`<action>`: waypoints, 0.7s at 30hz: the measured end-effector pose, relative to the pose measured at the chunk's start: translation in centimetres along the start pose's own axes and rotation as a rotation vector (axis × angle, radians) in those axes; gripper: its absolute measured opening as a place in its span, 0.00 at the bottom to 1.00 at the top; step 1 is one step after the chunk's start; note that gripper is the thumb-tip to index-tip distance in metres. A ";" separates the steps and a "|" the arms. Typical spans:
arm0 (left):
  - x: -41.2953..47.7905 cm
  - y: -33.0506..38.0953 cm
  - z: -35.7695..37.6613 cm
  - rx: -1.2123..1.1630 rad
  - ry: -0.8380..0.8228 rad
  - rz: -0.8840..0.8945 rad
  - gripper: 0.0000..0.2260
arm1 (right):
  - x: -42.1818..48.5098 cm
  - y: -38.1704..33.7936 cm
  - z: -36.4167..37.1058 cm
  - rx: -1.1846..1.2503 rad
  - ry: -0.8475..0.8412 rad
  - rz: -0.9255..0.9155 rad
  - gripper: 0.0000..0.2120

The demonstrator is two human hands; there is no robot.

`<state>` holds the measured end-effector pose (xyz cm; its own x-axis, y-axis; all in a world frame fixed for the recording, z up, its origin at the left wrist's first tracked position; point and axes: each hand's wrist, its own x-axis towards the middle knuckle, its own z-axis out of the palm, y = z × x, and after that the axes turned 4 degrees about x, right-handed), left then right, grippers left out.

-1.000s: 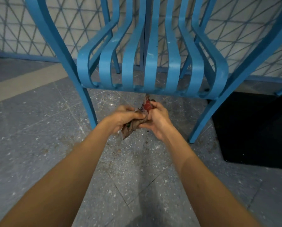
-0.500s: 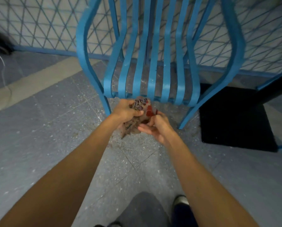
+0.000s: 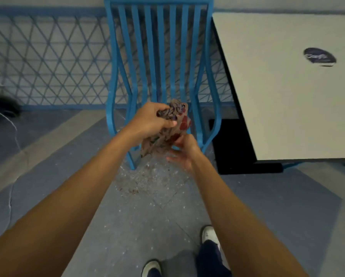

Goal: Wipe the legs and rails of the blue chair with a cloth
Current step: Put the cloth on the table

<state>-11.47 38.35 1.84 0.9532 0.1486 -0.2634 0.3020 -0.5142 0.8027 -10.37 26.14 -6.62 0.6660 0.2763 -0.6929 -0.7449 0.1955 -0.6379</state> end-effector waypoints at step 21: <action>5.0 24.0 18.2 0.047 0.099 0.131 0.15 | -10.0 -27.1 -28.6 -0.162 0.163 -0.301 0.13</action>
<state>0.29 11.43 10.05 0.9819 0.1593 -0.1023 0.1764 -0.5734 0.8001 4.31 -8.84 8.02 0.8615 0.0737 -0.5023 -0.5074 0.0904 -0.8570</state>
